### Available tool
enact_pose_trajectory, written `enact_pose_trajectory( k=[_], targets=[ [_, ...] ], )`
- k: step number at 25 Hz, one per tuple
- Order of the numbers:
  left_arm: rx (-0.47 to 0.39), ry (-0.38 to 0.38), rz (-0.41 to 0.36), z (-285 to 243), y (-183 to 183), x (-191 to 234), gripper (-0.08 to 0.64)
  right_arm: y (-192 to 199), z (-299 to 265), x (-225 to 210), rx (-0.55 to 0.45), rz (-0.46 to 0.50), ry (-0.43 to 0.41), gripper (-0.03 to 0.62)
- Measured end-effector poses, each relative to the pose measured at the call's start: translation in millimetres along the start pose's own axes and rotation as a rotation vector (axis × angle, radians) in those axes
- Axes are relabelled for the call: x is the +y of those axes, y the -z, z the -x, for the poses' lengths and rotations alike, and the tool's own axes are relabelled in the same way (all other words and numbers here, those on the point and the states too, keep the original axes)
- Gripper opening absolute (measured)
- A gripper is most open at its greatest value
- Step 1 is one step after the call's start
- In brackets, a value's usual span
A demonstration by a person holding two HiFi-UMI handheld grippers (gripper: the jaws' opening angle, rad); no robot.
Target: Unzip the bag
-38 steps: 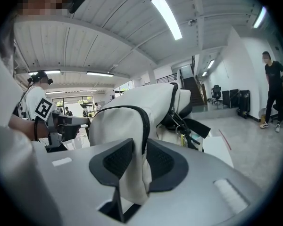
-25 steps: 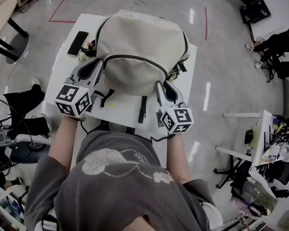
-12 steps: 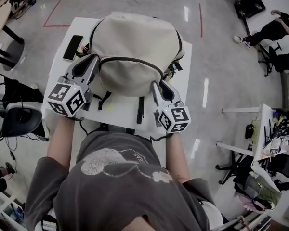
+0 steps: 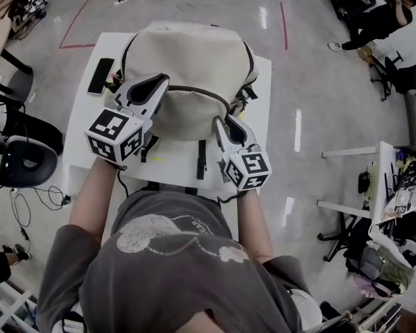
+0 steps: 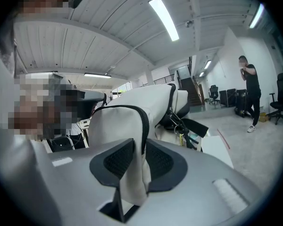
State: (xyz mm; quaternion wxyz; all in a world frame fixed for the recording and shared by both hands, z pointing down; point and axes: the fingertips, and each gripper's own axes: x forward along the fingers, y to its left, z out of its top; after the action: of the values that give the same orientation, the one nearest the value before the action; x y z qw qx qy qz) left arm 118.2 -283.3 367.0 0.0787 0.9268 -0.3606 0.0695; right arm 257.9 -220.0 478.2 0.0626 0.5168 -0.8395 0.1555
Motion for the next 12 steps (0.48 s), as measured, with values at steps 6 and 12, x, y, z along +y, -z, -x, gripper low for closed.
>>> enact_pose_trajectory(
  k=[6,12],
  targets=[
    [0.04,0.057,-0.086,-20.5,-1.0,-25.5,0.037,0.3,-0.7,-0.1,-0.009,-0.001,-0.005,0.083],
    [0.044,0.099,-0.065,-40.6,1.4,-47.4,0.037,0.3,-0.5,-0.3,-0.012,0.004,-0.019,0.083]
  ],
)
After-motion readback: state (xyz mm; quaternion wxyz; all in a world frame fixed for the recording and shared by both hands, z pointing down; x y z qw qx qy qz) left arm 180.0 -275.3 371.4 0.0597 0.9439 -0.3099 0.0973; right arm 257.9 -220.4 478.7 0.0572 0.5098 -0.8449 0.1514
